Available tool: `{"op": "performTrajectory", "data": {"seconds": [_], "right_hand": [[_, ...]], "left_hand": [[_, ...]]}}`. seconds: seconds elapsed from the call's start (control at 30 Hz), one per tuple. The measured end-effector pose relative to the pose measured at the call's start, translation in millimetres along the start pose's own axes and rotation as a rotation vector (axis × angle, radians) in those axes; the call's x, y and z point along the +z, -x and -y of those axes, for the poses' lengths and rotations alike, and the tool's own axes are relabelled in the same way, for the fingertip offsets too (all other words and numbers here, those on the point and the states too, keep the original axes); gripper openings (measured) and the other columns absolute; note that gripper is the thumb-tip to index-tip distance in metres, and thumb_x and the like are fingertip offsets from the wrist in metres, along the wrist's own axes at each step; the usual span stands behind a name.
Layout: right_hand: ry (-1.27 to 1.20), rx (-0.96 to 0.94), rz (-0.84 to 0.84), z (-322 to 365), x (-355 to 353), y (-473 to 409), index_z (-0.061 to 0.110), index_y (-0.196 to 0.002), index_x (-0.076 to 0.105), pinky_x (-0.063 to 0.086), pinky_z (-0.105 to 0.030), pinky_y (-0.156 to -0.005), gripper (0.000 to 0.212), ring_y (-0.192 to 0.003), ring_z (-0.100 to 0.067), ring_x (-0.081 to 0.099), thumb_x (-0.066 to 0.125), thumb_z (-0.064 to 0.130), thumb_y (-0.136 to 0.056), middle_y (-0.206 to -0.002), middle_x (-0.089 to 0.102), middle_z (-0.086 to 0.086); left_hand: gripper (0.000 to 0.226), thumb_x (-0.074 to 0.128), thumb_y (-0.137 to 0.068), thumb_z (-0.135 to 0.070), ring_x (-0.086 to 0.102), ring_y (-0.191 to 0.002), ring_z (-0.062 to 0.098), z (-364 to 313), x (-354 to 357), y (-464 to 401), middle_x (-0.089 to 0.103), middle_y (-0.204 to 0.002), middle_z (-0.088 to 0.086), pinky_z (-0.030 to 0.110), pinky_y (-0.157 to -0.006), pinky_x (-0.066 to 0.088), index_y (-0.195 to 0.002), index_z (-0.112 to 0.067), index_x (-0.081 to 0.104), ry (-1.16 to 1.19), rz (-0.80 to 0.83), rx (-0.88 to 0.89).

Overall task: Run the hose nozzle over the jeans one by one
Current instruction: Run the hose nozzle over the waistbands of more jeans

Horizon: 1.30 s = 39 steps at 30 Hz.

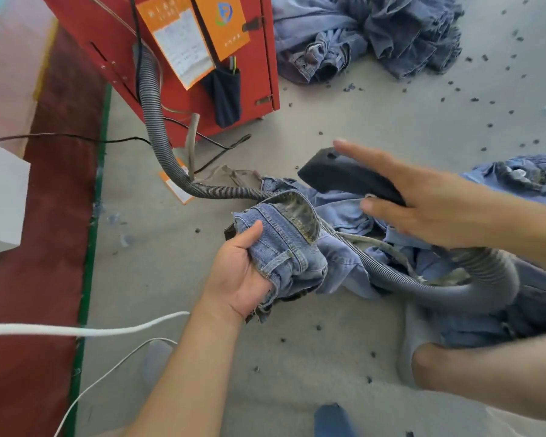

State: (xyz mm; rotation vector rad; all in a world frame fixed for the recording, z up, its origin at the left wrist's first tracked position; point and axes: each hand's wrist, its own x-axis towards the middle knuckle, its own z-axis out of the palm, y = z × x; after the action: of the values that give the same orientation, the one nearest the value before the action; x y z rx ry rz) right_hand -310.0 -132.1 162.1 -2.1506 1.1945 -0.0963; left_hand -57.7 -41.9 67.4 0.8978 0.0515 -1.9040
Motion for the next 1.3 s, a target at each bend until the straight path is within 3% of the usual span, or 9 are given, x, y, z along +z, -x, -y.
{"op": "performTrajectory", "data": {"seconds": [0.07,0.17,0.3,0.47,0.67,0.73,0.87,1.17,1.3], "right_hand": [[0.030,0.055,0.017,7,-4,12,0.062,-0.152,0.009,0.046,-0.012,-0.056,0.075,-0.066,0.008,0.063,0.053,0.052,-0.092,-0.068,0.066,0.026],[0.206,0.071,0.178,18,6,17,0.053,-0.122,0.039,0.043,-0.009,-0.060,0.037,-0.073,0.019,0.057,0.049,0.057,-0.086,-0.083,0.052,0.052],[0.098,0.241,0.160,8,29,-3,0.031,-0.101,0.049,0.042,-0.027,-0.050,0.014,-0.047,-0.008,0.060,0.054,0.043,-0.097,-0.063,0.064,0.004],[-0.246,0.392,-0.078,-5,11,-11,0.012,-0.094,0.054,0.045,-0.029,-0.039,0.017,-0.039,-0.024,0.056,0.057,0.028,-0.097,-0.052,0.063,-0.010],[-0.146,0.203,0.241,27,-3,8,0.047,-0.088,0.051,0.055,-0.036,-0.045,0.011,-0.041,-0.023,0.060,0.053,0.058,-0.087,-0.054,0.067,-0.008],[-0.145,0.271,0.237,28,8,2,0.041,-0.088,0.051,0.050,-0.027,-0.045,0.010,-0.042,-0.020,0.060,0.055,0.048,-0.093,-0.056,0.068,-0.009],[-0.233,0.451,0.093,13,21,-16,0.005,-0.102,0.055,0.057,-0.046,-0.057,0.023,-0.051,-0.028,0.059,0.058,0.028,-0.100,-0.065,0.066,-0.015],[-0.336,0.289,0.165,32,-5,7,0.030,-0.085,0.058,0.049,-0.031,-0.042,0.019,-0.038,-0.025,0.057,0.060,0.049,-0.088,-0.052,0.062,-0.008],[-0.239,0.467,0.088,16,21,-15,0.010,-0.099,0.056,0.053,-0.040,-0.048,0.018,-0.045,-0.025,0.059,0.058,0.028,-0.099,-0.060,0.065,-0.010]], "left_hand": [[0.049,0.039,-0.108,-0.025,0.057,-0.130,0.045,0,0,-2,0.059,-0.141,0.027,0.058,-0.105,0.045,-0.146,0.005,0.048,0.027,-0.001,0.020],[0.048,0.037,-0.109,-0.024,0.057,-0.131,0.045,4,1,-4,0.058,-0.142,0.027,0.059,-0.105,0.045,-0.147,0.003,0.048,0.050,0.003,0.034],[0.049,0.036,-0.109,-0.025,0.053,-0.136,0.044,11,-8,-9,0.055,-0.146,0.025,0.057,-0.104,0.047,-0.150,0.000,0.045,0.042,-0.026,0.039],[0.043,0.053,-0.100,-0.012,0.059,-0.129,0.044,25,-11,-6,0.059,-0.142,0.026,0.055,-0.096,0.055,-0.141,-0.002,0.058,-0.014,0.037,0.083],[0.032,0.061,-0.097,-0.023,0.068,-0.118,0.035,45,5,-12,0.069,-0.130,0.020,0.049,-0.095,0.057,-0.122,-0.007,0.073,-0.066,-0.074,0.136],[0.048,0.056,-0.089,-0.020,0.063,-0.120,0.038,45,4,-10,0.063,-0.135,0.025,0.052,-0.102,0.053,-0.132,0.001,0.063,-0.005,-0.044,0.139],[0.051,0.049,-0.085,-0.021,0.066,-0.117,0.039,45,5,-3,0.065,-0.131,0.026,0.053,-0.101,0.054,-0.127,0.002,0.068,-0.027,0.058,0.156],[0.032,0.054,-0.084,-0.016,0.070,-0.111,0.033,43,10,0,0.072,-0.119,0.019,0.050,-0.099,0.056,-0.100,-0.012,0.081,-0.098,0.103,0.191],[0.039,0.056,-0.083,-0.020,0.067,-0.118,0.034,54,3,0,0.069,-0.127,0.019,0.053,-0.102,0.054,-0.113,-0.002,0.073,-0.166,0.105,0.166]]}}
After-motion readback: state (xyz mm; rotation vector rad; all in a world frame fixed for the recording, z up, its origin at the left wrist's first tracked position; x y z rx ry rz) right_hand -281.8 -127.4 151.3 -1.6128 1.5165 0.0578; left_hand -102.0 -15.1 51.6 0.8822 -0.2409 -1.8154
